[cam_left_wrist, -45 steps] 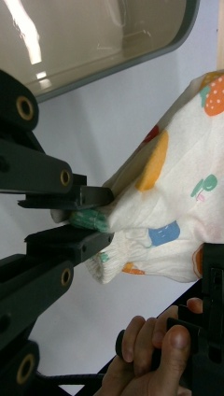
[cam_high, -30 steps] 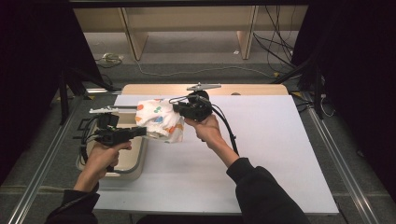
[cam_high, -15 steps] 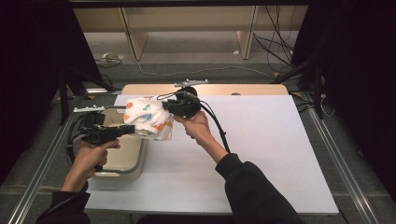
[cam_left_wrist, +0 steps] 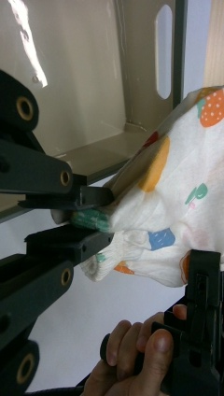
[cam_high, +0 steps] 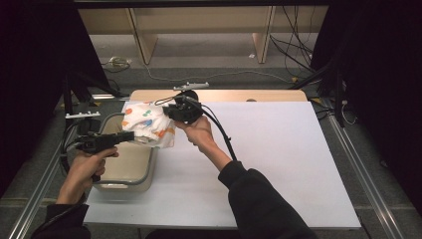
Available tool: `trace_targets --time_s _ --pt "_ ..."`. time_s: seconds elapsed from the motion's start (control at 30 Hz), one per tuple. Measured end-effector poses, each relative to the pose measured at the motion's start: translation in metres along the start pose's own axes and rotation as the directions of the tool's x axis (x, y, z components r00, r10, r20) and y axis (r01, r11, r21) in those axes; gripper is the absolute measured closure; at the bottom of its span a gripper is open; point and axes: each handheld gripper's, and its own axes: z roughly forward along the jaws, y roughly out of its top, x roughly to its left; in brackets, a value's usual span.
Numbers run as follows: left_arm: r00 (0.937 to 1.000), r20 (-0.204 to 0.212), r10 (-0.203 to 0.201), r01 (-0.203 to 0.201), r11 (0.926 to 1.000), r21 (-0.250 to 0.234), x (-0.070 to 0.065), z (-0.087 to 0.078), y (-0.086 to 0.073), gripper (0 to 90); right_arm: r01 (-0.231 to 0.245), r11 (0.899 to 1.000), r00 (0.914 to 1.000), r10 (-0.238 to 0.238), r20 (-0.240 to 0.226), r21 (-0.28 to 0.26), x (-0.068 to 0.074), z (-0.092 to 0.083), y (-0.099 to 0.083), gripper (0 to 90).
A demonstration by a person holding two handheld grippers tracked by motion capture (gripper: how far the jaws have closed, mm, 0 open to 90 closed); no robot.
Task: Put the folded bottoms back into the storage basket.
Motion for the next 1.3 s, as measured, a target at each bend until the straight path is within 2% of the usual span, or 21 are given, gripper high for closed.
trace_targets --time_s 0.13,0.43,0.9,1.2,1.3 --pt "0.9999 -0.002 -0.015 0.015 0.9998 -0.014 0.005 -0.005 0.001 80.3 0.001 1.000 1.0000 -0.001 -0.001 0.002 0.004 0.004 0.001 77.8" --pt "0.9995 -0.016 -0.028 0.028 0.9995 -0.013 0.014 -0.015 0.000 80.4 0.025 1.000 0.9997 -0.025 -0.003 0.014 0.016 0.014 0.005 77.8" --pt "0.9960 -0.042 -0.079 0.078 0.9965 -0.030 0.031 -0.024 -0.001 80.4 0.028 0.999 0.9996 -0.028 -0.004 0.022 0.030 0.032 0.010 77.8" --pt "0.9939 -0.066 -0.089 0.087 0.9959 -0.024 0.038 -0.030 -0.002 80.4 0.044 0.998 0.9990 -0.044 -0.010 0.035 0.040 0.042 0.009 77.8" --pt "0.9934 -0.063 -0.096 0.094 0.9952 -0.027 0.041 -0.032 -0.002 80.4 0.041 0.999 0.9991 -0.041 -0.013 0.034 0.041 0.043 0.008 77.8"
